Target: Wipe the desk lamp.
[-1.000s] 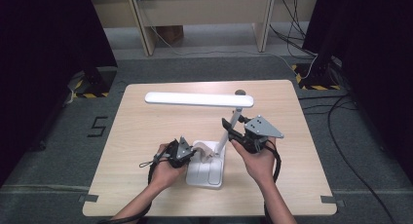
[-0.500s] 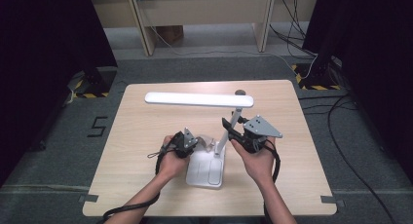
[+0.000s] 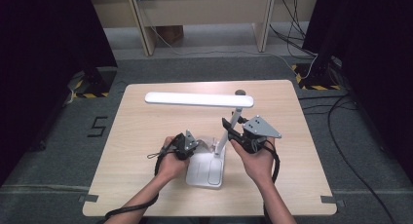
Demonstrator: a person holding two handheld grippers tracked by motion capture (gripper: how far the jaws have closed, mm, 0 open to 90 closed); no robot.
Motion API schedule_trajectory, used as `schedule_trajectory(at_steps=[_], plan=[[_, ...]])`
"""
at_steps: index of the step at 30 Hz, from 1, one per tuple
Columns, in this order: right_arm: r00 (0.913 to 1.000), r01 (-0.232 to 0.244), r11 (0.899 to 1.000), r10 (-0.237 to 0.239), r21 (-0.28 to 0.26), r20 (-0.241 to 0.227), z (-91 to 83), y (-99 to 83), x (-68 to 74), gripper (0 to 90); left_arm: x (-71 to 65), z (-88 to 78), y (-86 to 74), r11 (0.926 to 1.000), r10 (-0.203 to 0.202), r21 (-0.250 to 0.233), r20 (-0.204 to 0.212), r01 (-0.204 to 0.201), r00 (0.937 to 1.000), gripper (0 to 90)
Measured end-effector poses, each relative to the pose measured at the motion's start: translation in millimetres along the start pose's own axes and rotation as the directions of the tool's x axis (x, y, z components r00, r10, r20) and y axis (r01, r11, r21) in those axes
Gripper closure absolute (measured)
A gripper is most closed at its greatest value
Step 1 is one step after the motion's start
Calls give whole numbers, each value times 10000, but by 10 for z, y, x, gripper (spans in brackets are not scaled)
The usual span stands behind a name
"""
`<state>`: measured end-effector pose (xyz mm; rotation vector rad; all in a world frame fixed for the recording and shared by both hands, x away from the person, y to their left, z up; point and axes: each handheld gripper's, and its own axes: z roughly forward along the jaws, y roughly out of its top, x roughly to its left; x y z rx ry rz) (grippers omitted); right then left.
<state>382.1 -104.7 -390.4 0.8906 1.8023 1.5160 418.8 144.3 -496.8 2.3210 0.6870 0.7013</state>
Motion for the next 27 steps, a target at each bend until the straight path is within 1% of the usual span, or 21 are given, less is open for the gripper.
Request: schedule_trajectory(at_steps=[3, 6, 7, 10, 15, 17, 23, 24, 27], plan=[[10000, -4, 10000, 4, 10, 10, -1, 0, 0, 578, -11, -22, -12, 10000, 61, 18, 93, -62, 9999, 798], [9999, 163, 9999, -163, -49, 35, 4, 2, -7, 578, -29, -49, -20, 9998, 190, 55, 212, -192, 9996, 798], [9999, 160, 9999, -160, -48, 32, 4, 3, -6, 578, -29, -49, -20, 9998, 190, 55, 212, -192, 9996, 798], [9999, 168, 9999, -168, -31, 38, 3, 4, -6, 578, -43, -89, -44, 9995, 311, 62, 391, -314, 9987, 798], [9998, 181, 9998, -181, -3, 73, 3, 7, -2, 578, -56, -128, -62, 9992, 371, 113, 558, -378, 9978, 798], [9998, 169, 9999, -169, 14, 85, 1, 8, 1, 578, -69, -157, -78, 9988, 465, 114, 668, -473, 9967, 798], [9997, 201, 9998, -201, 30, 107, 2, 11, 3, 578, -102, -239, -123, 9981, 559, 200, 967, -581, 9937, 798], [9998, 185, 9998, -186, 33, 122, 2, 11, 5, 578, -110, -248, -133, 9982, 560, 146, 1000, -577, 9934, 798], [9997, 187, 9998, -188, 41, 130, 0, 10, 6, 578, -130, -282, -146, 9974, 659, 208, 1088, -686, 9919, 797]])
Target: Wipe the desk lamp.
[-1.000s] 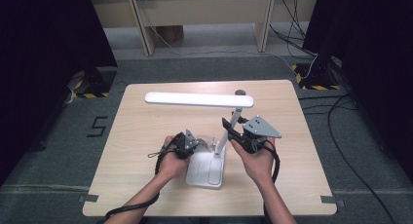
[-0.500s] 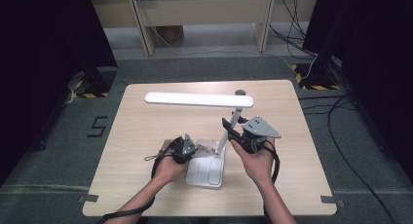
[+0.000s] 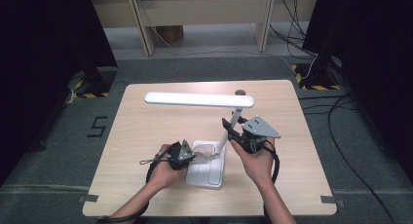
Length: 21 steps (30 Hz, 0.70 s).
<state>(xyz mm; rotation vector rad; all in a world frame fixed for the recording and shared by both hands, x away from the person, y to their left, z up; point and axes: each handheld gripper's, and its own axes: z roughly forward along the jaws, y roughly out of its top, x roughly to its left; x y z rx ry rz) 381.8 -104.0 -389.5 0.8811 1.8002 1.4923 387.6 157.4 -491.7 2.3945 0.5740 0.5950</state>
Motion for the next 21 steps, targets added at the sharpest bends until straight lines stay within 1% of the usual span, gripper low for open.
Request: schedule_trajectory(at_steps=[1, 2, 5, 9, 14, 21], plan=[[10000, -5, 10000, 5, -5, 0, 0, 0, 0, 578, -11, -3, -7, 10000, -3, -79, 11, 3, 10000, 797], [10000, 12, 10000, -12, -4, 4, 1, 0, -1, 578, -18, -14, -9, 10000, 51, -21, 37, -51, 10000, 796], [10000, 22, 10000, -22, 1, 9, 1, 1, 0, 578, -41, -39, -28, 9999, 123, -59, 98, -122, 9999, 796], [10000, 36, 10000, -36, 12, 8, 0, 1, 0, 578, -70, -78, -64, 9999, 76, -106, 195, -74, 9998, 797], [10000, 3, 10000, -3, 8, 13, 2, 1, 4, 578, -109, -136, -114, 9997, 229, -102, 288, -226, 9993, 797], [10000, -1, 10000, 0, 45, 11, 1, 2, 9, 577, -161, -204, -196, 9995, 277, -132, 417, -272, 9987, 797]])
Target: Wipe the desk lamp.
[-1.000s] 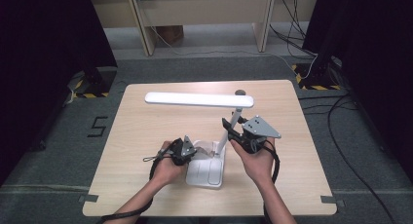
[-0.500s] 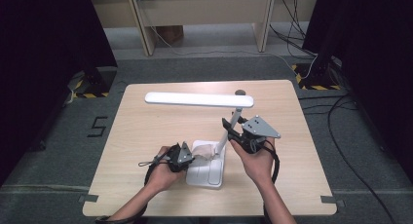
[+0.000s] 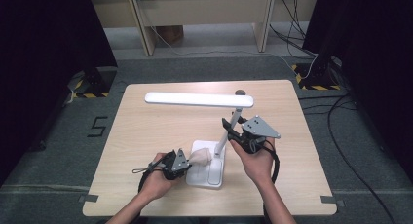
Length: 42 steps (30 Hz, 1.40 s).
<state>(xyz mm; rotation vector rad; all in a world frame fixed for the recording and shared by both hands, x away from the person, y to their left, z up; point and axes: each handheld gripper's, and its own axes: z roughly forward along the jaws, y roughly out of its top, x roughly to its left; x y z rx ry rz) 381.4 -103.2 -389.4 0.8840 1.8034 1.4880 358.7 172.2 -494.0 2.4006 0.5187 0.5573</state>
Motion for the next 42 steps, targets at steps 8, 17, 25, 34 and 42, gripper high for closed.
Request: schedule_trajectory(at_steps=[8, 17, 25, 34, 42], plan=[[10000, 76, 10000, -76, 45, -8, 6, -5, -2, 579, -105, -90, -59, 9998, 194, 40, 215, -194, 9996, 797], [9999, 125, 9998, -125, 128, -8, 21, -20, 6, 585, -282, -234, -157, 9993, 371, -59, 684, -367, 9970, 796], [9999, 102, 9997, -102, 221, -3, 31, -42, 25, 595, -398, -332, -194, 9983, 586, -60, 1164, -583, 9915, 795], [9998, 186, 9994, -186, 294, -27, 42, -41, 22, 602, -481, -423, -147, 9971, 736, -319, 1699, -691, 9827, 793], [9999, 164, 9995, -164, 261, -30, 44, -38, 23, 600, -60, -243, 131, 9992, 204, -360, 525, -185, 9984, 794]])
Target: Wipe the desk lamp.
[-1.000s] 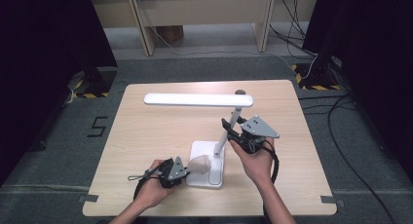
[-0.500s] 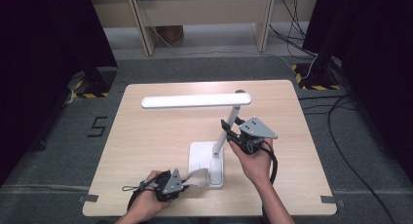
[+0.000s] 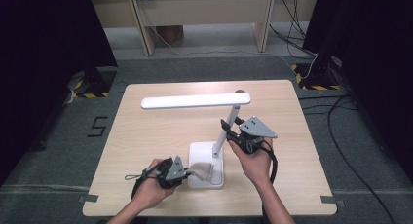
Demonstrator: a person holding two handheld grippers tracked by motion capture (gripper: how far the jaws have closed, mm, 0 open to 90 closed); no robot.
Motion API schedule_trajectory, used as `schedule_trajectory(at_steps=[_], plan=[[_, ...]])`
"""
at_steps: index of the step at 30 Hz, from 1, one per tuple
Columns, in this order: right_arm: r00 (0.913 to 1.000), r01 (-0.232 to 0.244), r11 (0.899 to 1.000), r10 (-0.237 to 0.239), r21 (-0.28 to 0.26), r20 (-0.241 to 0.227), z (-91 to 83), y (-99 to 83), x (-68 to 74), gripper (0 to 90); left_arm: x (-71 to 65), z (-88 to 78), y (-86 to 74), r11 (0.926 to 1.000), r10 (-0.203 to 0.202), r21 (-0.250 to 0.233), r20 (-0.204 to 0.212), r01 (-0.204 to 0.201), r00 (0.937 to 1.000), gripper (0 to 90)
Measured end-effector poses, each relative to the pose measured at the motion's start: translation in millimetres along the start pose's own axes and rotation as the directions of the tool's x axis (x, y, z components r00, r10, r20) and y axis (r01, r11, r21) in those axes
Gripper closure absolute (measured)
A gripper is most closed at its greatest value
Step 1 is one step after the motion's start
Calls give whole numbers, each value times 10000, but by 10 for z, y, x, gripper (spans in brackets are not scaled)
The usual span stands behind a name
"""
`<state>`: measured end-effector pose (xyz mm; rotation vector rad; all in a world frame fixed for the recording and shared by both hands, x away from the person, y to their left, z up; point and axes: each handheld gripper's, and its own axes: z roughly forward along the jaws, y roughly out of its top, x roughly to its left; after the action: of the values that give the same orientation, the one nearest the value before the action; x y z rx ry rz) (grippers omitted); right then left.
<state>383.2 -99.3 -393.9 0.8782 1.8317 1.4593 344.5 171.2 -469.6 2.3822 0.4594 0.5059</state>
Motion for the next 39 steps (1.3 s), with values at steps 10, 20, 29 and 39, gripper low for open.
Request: schedule_trajectory(at_steps=[10, 20, 29, 39], plan=[[10000, 9, 10000, -9, 3, -42, 2, 6, -5, 599, 508, 560, 226, 9988, -421, 194, -971, 442, 9944, 794], [10000, -34, 10000, 34, 18, -65, 0, 9, -6, 599, 479, 719, 328, 9991, -295, 280, -783, 317, 9965, 795], [10000, -8, 10000, 8, 67, -47, 7, 1, -4, 600, 379, 650, 290, 9993, -123, 336, -606, 144, 9981, 794], [10000, 23, 9999, -22, 157, -57, 9, 4, -1, 599, 268, 559, 245, 9992, -79, 377, -386, 93, 9992, 795]])
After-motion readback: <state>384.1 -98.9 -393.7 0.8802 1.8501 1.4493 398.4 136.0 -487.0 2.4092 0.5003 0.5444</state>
